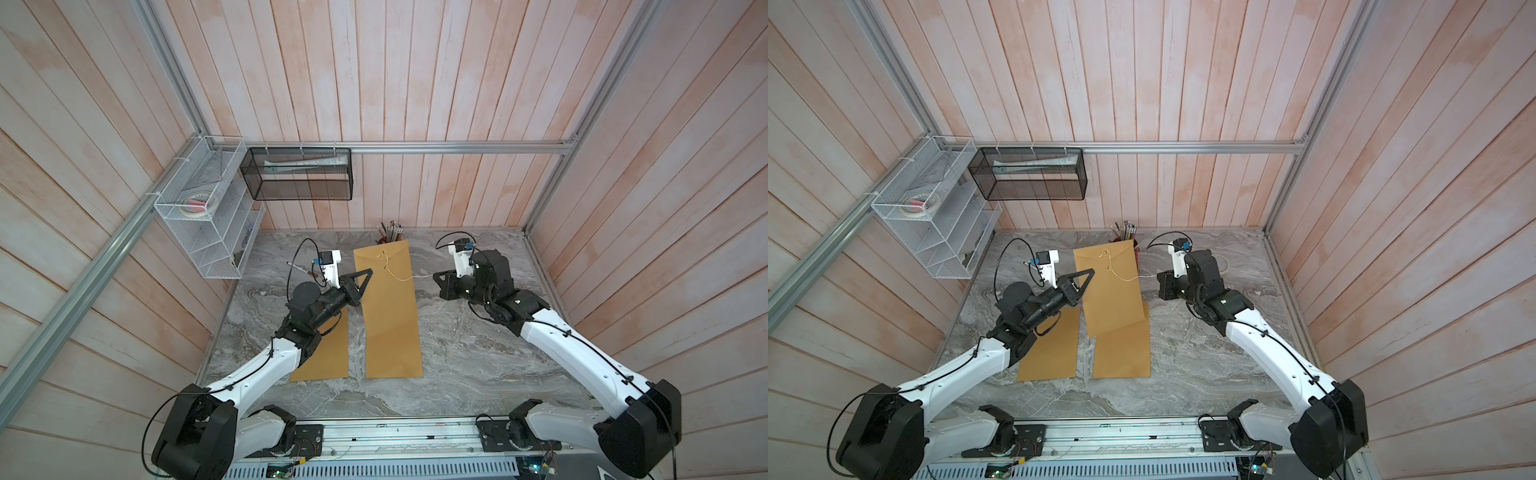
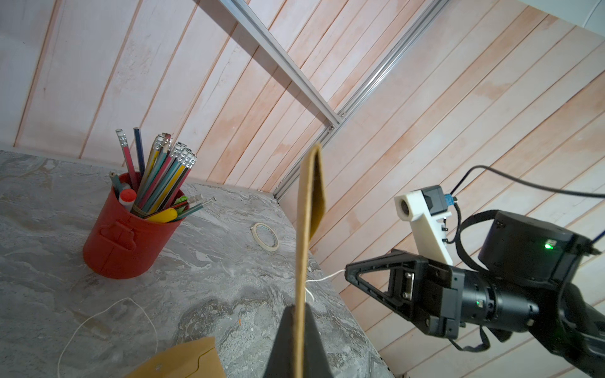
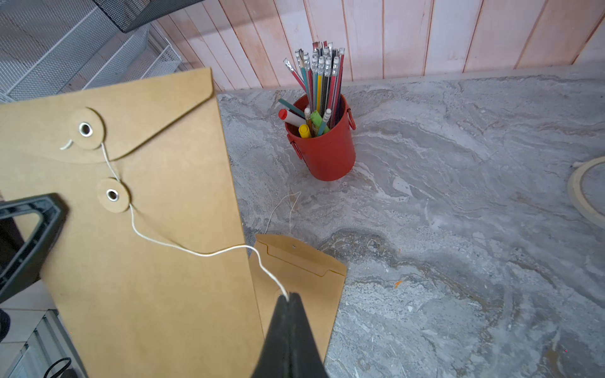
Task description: Open the file bag
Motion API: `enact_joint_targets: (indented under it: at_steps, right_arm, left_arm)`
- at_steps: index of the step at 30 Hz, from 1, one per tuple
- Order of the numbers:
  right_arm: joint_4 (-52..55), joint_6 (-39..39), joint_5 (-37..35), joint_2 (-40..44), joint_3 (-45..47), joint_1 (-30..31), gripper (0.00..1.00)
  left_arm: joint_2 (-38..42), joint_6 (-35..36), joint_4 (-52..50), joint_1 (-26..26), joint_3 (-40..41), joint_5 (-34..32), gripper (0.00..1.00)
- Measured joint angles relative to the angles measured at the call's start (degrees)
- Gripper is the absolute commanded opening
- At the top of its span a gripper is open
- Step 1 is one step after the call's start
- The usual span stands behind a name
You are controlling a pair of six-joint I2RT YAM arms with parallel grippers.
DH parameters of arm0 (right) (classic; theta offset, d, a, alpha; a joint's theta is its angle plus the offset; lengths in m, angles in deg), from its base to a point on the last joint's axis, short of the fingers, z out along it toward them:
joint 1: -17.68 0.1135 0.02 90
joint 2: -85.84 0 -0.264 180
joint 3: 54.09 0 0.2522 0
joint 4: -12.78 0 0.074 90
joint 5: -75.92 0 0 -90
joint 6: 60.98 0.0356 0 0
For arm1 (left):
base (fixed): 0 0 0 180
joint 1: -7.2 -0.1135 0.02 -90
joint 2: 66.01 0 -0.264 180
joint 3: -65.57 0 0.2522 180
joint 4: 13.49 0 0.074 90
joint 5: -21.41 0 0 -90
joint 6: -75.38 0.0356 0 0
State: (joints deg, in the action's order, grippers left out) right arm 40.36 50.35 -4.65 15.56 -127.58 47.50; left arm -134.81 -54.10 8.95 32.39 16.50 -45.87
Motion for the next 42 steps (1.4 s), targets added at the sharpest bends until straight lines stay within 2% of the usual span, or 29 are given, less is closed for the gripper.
enact_joint_targets:
  at_steps: [15,33,42]
  right_arm:
    - [1.14,-2.05,0.0,-0.66,-5.79,-1.44,0.0]
    - [3.28,-4.44,1.16,-4.92,-17.11,-1.44,0.0]
    - [4.31,-5.62,1.62,-8.02,-24.04,0.57,0.0]
  left_arm:
    - [0.0,4.72,-3.74,3.8,-1.11,1.57,0.0]
    - [-0.59,5.46,-3.87,5.29,-1.11,2.16,0.0]
    - [-2.16,5.44,-3.67,5.68,-1.11,2.23,0.0]
